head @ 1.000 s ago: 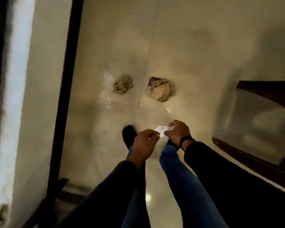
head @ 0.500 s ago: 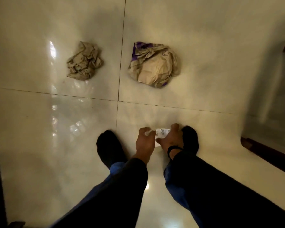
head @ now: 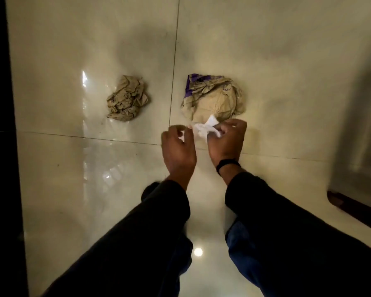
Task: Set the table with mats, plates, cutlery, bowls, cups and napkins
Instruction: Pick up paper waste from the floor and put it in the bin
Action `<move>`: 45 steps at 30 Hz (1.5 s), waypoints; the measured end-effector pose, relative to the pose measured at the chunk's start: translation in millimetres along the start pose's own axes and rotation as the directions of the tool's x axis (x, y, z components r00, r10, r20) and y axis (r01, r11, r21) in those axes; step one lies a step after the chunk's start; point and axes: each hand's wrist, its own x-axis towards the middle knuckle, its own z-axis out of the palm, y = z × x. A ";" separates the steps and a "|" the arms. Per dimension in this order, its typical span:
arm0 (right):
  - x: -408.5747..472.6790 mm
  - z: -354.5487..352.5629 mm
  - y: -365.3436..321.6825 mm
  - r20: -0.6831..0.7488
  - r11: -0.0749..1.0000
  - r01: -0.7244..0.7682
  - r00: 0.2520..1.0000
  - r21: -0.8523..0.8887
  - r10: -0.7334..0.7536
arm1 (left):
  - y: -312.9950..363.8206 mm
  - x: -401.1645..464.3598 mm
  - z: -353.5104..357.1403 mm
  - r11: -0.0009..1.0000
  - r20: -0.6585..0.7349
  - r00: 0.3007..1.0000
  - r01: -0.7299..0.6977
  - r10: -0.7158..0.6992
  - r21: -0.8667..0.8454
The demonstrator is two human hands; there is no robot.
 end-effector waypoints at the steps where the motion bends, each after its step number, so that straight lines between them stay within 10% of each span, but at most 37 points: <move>1: 14.7 1.3 -9.6 -0.034 1.000 -0.007 0.999 0.016 0.007 | 6.1 18.1 -6.7 0.997 -0.103 0.994 -0.030 0.037 0.066; 5: 83.3 22.7 -23.3 0.081 0.975 -0.201 0.975 -0.092 0.209 | 6.8 97.3 -34.3 0.940 -0.271 0.962 0.072 0.023 0.335; 8: 106.5 44.6 -30.1 0.131 0.896 -0.285 0.929 -0.340 0.346 | -2.8 149.2 -56.0 0.958 -0.160 0.972 0.203 -0.172 0.202; 13: 107.1 52.5 -36.3 0.171 0.773 -0.002 0.975 -0.634 0.143 | -21.8 171.8 -63.6 0.925 0.009 0.982 0.176 -0.190 0.335; 16: 95.4 53.2 -40.2 0.238 0.874 0.072 0.970 -0.480 0.051 | -24.3 163.9 -64.0 0.898 0.091 0.974 0.155 -0.209 0.412; 19: 64.4 40.4 -67.8 0.228 0.947 0.089 0.973 -0.309 -0.016 | -13.6 134.9 -80.2 0.935 0.282 0.902 0.352 -0.326 -0.045; 24: -12.2 -15.9 -160.2 0.375 0.998 0.057 0.926 -0.018 -0.047 | 49.4 49.3 -166.4 0.690 0.378 0.884 0.455 -0.274 -0.563; 31: -166.5 -128.2 -352.3 0.677 0.944 0.315 0.673 0.099 -0.296 | 163.5 -76.0 -393.8 0.504 0.255 0.942 0.332 -0.217 -0.797; 37: -327.5 -238.2 -490.8 0.839 0.761 0.608 0.274 0.228 -0.470 | 246.2 -220.5 -560.8 0.471 -0.031 0.942 0.139 -0.334 -0.871; 41: -430.5 -282.8 -518.1 0.856 0.626 0.664 -0.041 0.408 -0.515 | 249.8 -317.7 -629.1 0.471 -0.267 0.846 -0.022 -0.461 -0.882; 45: -522.1 -283.3 -491.5 0.914 0.596 0.705 -0.198 0.383 -0.354 | 219.8 -411.0 -660.4 0.370 -0.386 0.659 -0.173 -0.645 -0.913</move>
